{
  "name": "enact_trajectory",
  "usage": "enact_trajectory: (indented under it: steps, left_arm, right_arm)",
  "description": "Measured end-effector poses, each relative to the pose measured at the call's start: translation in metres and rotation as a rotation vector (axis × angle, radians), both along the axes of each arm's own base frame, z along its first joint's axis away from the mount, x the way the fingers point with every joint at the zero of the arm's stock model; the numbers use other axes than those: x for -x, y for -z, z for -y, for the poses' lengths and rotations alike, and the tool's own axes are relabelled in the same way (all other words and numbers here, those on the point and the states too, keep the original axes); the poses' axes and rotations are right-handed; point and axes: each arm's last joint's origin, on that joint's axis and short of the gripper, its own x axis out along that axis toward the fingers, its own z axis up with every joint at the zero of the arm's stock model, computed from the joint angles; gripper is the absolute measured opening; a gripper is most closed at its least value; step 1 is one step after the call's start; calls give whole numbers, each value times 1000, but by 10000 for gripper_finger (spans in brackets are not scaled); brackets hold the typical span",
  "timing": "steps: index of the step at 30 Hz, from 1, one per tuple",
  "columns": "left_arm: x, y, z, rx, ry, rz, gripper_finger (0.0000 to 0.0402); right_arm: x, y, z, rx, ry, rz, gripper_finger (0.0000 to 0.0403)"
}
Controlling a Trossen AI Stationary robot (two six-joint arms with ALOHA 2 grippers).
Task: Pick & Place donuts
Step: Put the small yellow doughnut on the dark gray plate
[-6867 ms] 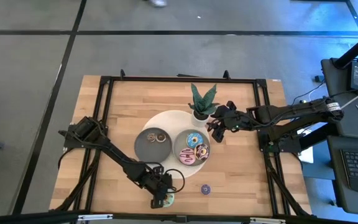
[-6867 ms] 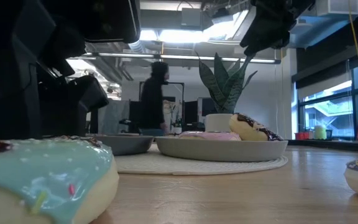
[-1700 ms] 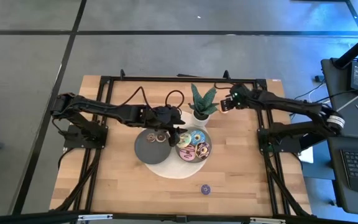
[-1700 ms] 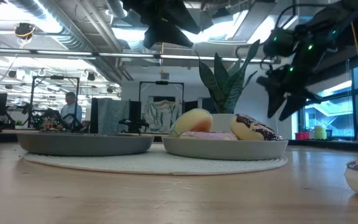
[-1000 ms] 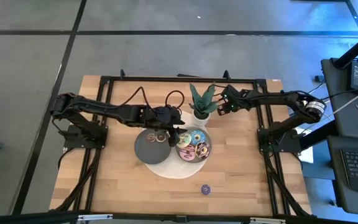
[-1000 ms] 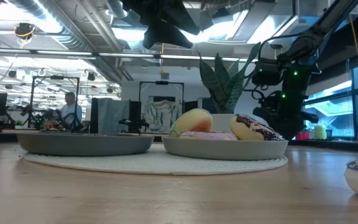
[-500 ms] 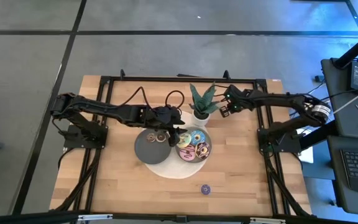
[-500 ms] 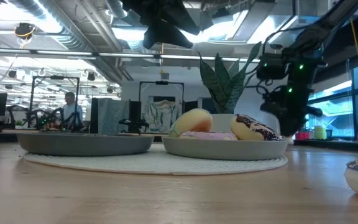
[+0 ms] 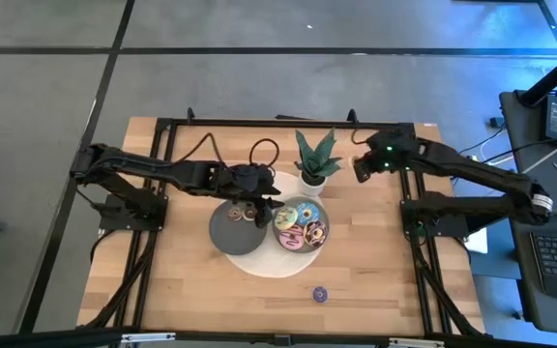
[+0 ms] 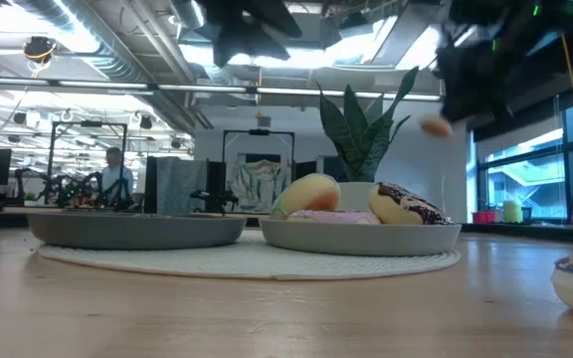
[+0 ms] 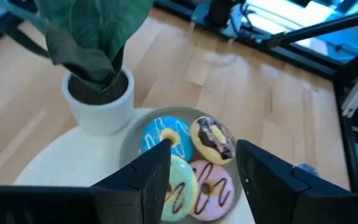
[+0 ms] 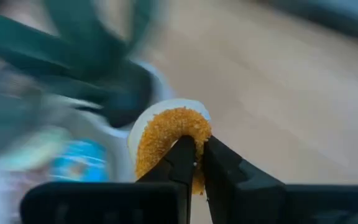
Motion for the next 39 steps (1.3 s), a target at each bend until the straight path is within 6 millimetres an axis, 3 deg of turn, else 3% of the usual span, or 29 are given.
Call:
enact_trajectory:
  steps: [8, 14, 19, 25, 32, 39]
  left_arm:
    - [24, -25, 29, -116, -80, 83, 173]
    - [31, -22, 48, -58, -81, 208, 176]
    - [31, -12, 62, -29, -22, 289, 177]
    - [34, -6, 69, -12, -65, 288, 174]
    - [36, 4, 66, 12, -202, 312, 178]
    - [36, 4, 64, -10, -221, 318, 171]
  right_arm:
    - [-28, -89, -40, 216, -296, 417, 26]
    - [-67, -120, -71, 332, -488, 468, 27]
    - [-115, -104, -94, 414, -548, 321, 27]
    - [-154, -74, -111, 498, -412, 170, 27]
    - [-179, -62, -130, 534, -404, 243, 28]
    - [-181, -64, -140, 541, -424, 284, 28]
